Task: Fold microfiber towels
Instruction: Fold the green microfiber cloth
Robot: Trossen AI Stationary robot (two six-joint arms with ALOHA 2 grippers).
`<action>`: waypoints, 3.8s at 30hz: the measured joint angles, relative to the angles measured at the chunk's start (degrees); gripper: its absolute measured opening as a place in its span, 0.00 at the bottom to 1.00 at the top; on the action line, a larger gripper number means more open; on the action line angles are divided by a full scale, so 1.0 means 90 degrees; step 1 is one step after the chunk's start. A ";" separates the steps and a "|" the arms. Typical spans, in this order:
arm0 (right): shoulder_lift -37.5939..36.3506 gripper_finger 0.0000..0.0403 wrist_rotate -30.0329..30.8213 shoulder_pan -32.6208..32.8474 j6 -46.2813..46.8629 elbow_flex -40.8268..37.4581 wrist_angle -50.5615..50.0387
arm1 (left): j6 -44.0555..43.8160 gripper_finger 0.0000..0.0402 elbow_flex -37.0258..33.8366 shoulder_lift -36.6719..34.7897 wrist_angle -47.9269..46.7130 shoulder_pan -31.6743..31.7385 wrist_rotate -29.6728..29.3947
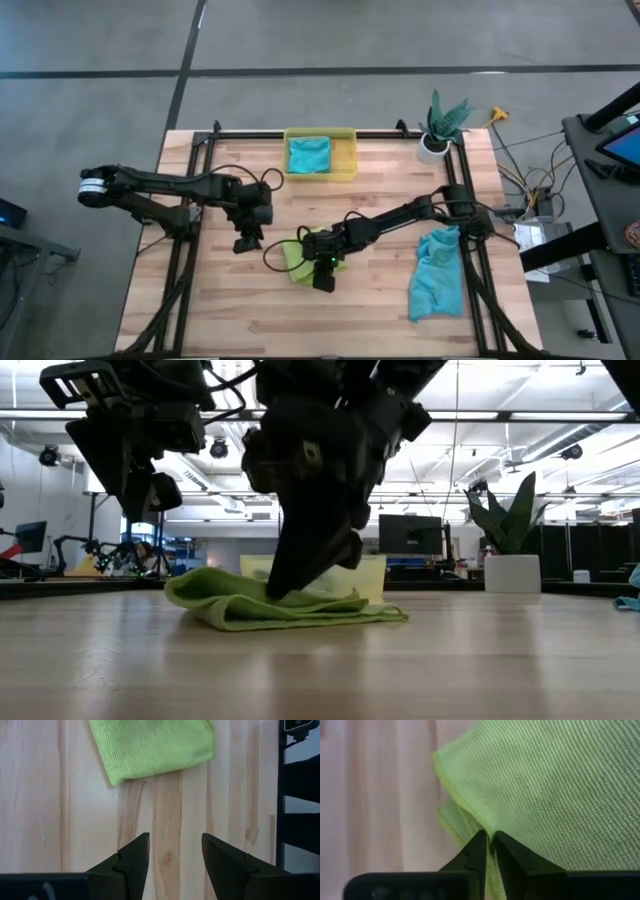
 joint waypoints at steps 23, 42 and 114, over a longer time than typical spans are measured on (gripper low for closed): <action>-0.0662 0.34 0.1064 0.0064 0.1743 -0.0068 -0.0635 | 0.0047 0.41 -0.0010 0.0006 0.0318 0.0000 -0.0038; -0.1922 0.41 0.0961 0.0247 0.6145 -0.1448 -0.0417 | -0.0350 0.41 -0.0012 0.0070 0.0780 0.0000 -0.0175; -0.1352 0.36 0.1412 0.0419 0.9772 -0.2166 0.1012 | -0.0634 0.41 0.0026 -0.0027 0.0805 -0.0002 -0.0141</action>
